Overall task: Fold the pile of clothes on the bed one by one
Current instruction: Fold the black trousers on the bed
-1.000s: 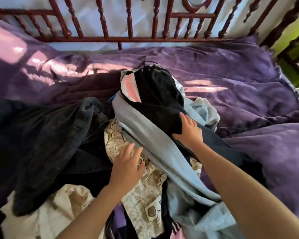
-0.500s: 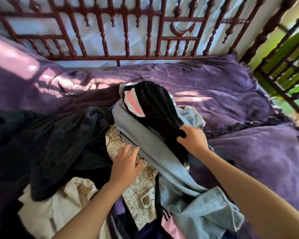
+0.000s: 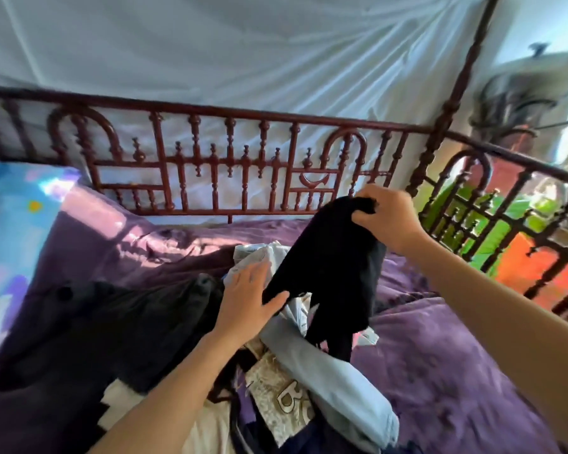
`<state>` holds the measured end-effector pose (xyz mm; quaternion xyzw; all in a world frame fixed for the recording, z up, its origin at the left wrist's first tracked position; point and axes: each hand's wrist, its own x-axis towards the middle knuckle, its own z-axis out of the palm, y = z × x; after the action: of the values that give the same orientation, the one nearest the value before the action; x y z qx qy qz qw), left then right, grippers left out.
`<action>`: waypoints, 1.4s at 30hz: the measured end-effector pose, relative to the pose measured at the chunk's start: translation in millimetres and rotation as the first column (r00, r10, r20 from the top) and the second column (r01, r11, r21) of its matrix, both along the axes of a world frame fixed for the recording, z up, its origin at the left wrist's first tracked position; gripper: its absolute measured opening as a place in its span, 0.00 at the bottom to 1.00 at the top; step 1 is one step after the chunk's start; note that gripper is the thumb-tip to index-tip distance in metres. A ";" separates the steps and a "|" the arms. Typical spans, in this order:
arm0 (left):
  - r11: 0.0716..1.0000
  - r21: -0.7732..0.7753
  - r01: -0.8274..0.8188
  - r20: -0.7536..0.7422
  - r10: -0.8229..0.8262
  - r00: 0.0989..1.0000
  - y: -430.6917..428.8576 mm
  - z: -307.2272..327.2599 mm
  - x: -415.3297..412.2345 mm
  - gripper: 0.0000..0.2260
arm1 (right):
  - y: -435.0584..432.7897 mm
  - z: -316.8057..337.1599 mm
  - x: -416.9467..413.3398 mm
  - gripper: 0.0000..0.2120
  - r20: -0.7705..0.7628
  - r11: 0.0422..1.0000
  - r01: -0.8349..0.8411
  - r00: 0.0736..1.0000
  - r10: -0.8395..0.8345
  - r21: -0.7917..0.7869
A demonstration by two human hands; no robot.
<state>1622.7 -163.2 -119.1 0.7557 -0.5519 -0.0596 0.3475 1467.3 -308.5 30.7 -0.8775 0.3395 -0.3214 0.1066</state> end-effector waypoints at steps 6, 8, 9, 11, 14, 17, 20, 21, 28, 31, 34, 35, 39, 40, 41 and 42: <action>0.992 -0.115 0.057 -0.090 -0.067 0.994 55.4 36.7 -7.0 0.39 | 75.7 85.5 -4.5 0.09 0.253 0.992 -0.109 0.959 0.124 -0.070; 0.987 -0.155 0.046 -0.186 -0.075 0.980 69.2 40.3 -10.7 0.26 | 87.4 96.9 -5.1 0.09 0.246 0.991 -0.103 0.962 0.120 -0.080; 0.985 -0.165 0.040 -0.238 -0.079 0.968 80.5 42.8 -11.4 0.21 | 95.4 99.0 -6.3 0.08 0.231 0.991 -0.092 0.967 0.111 -0.093; 0.992 -0.123 0.007 -0.300 -0.044 0.953 104.7 41.7 -4.9 0.16 | 106.0 95.4 -7.7 0.08 0.204 0.992 -0.060 0.975 0.083 -0.114; 0.997 -0.025 -0.076 -0.269 0.067 0.961 141.5 32.1 17.2 0.08 | 110.7 82.0 -8.5 0.10 0.193 0.995 0.009 0.981 0.011 -0.104; 0.980 0.040 -0.196 -0.234 0.200 0.951 175.7 35.9 40.5 0.07 | 108.4 69.9 -4.0 0.11 0.141 0.992 0.070 0.988 -0.055 -0.100; 0.951 -0.025 -0.310 -0.126 0.304 0.944 197.3 69.2 58.9 0.08 | 107.1 68.7 5.4 0.12 0.177 0.975 0.197 0.968 -0.177 -0.101; 0.932 -0.075 -0.354 -0.090 0.347 0.933 202.5 86.0 63.5 0.11 | 108.0 69.2 8.7 0.12 0.236 0.965 0.244 0.947 -0.216 -0.094; 0.785 -0.328 -0.526 -0.021 0.550 0.835 249.7 131.4 72.8 0.12 | 124.2 12.8 14.0 0.11 0.244 0.972 0.218 0.950 -0.193 -0.083; 0.824 -0.132 -0.550 0.014 0.557 0.831 277.6 65.8 73.6 0.13 | 147.7 -80.9 0.9 0.08 -0.059 0.999 0.048 0.997 -0.047 0.011; 0.829 0.177 -0.530 0.049 0.531 0.846 322.2 -29.3 57.2 0.14 | 194.2 -193.2 -26.0 0.08 -0.457 0.968 -0.064 0.873 0.172 0.243; 0.810 0.293 -0.509 0.102 0.502 0.859 338.8 -60.1 45.6 0.14 | 209.1 -227.9 -36.1 0.10 -0.549 0.947 -0.082 0.798 0.248 0.309; 0.662 0.608 -0.438 0.196 0.409 0.891 395.6 -149.7 -13.2 0.16 | 266.2 -319.2 -61.8 0.11 -0.697 0.865 -0.104 0.548 0.462 0.491; 0.634 0.643 -0.429 0.186 0.415 0.891 405.3 -162.2 -25.8 0.16 | 276.1 -330.3 -63.3 0.10 -0.719 0.852 -0.110 0.487 0.496 0.513; 0.610 0.668 -0.428 0.183 0.422 0.888 413.5 -171.8 -36.3 0.15 | 283.3 -335.5 -64.1 0.06 -0.739 0.839 -0.133 0.415 0.530 0.527; 0.587 0.688 -0.427 0.176 0.435 0.883 421.0 -179.8 -45.2 0.15 | 288.0 -338.2 -63.3 0.06 -0.754 0.827 -0.161 0.346 0.559 0.539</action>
<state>1577.6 257.8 -298.9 0.9400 -0.2840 -0.1853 0.0364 1404.0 -20.5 -307.4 -0.9257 0.1903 0.2930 0.1453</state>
